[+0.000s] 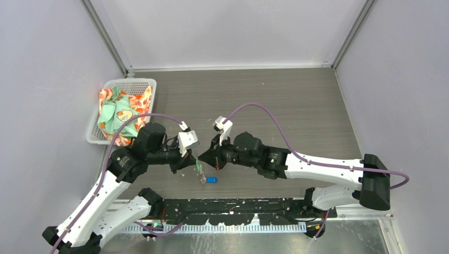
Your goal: Put the keys on the keyring
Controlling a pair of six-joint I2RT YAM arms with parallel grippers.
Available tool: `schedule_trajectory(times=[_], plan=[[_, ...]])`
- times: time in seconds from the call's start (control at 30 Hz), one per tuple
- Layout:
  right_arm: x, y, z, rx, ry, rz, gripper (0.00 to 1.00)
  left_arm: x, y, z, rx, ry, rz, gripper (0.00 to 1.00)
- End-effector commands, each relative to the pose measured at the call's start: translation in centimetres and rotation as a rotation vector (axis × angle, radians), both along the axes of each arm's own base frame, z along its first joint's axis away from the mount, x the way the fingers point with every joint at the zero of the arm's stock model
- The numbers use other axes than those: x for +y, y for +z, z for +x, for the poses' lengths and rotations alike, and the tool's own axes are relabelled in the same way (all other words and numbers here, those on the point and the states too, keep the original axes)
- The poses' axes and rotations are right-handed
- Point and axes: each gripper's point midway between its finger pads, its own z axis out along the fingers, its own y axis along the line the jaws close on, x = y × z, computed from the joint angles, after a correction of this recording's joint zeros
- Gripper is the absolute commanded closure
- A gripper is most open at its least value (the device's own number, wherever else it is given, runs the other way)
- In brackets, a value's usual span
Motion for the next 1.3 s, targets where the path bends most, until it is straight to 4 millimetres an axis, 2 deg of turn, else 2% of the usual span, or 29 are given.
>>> schedule_trajectory(times=[0.0,0.63,0.83,1.03,1.17,1.27], plan=[[-0.2,0.9,1.3,-0.011,-0.067,0.002,0.99,-0.9,2.0,-0.2,-0.077,-0.055,-0.075,1.00],[-1.0,0.7,1.6,0.028,-0.063,0.026,0.99,-1.1,3.3,-0.3,-0.130,-0.062,-0.127,1.00],[0.3,0.6,-0.1,0.060,0.068,0.033,0.99,-1.6,4.8,-0.4,-0.166,-0.065,-0.197,0.99],[-0.2,1.5,-0.5,0.052,0.096,0.041,0.91,-2.0,6.4,-0.8,-0.212,-0.077,-0.281,1.00],[-1.7,3.0,-0.7,0.020,0.098,0.036,0.82,-2.3,7.4,-1.4,-0.243,-0.107,-0.333,1.00],[-3.2,4.3,-1.2,-0.012,0.109,0.012,0.72,-2.6,8.2,-1.9,-0.260,-0.139,-0.371,1.00]])
